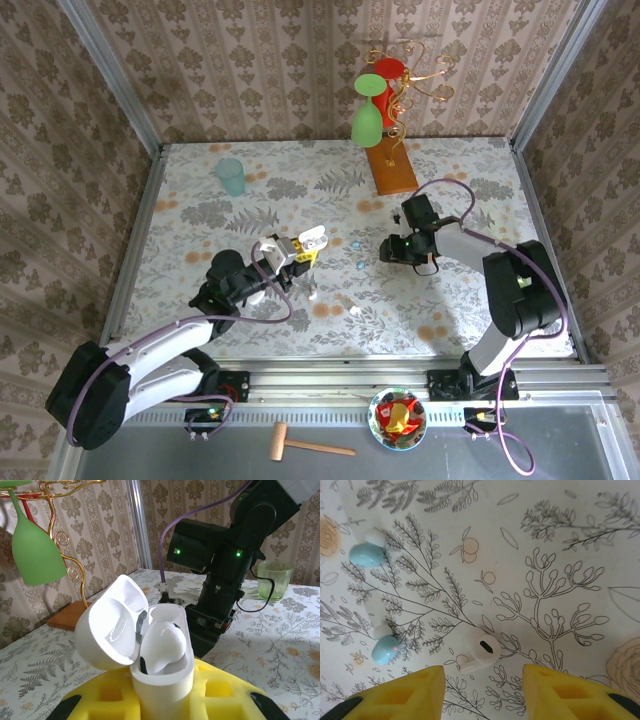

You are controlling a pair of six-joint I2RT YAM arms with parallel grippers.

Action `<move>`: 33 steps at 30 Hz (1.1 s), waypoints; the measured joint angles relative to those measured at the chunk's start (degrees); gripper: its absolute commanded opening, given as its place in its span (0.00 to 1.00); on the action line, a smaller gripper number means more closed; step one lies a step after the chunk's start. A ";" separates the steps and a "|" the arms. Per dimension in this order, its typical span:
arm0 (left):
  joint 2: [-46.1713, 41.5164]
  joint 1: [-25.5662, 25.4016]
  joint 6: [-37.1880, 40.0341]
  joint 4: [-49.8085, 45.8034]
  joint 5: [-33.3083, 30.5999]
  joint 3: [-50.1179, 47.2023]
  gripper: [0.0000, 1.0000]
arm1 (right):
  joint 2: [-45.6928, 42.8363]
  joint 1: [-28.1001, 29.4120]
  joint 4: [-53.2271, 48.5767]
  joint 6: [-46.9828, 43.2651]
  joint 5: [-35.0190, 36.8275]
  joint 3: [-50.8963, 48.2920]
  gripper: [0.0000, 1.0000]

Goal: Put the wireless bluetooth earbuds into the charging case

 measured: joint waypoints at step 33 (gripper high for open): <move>2.75 -0.07 -0.07 1.70 1.07 0.00 0.00 | 3.32 -2.03 5.62 -2.80 -6.78 -0.15 0.32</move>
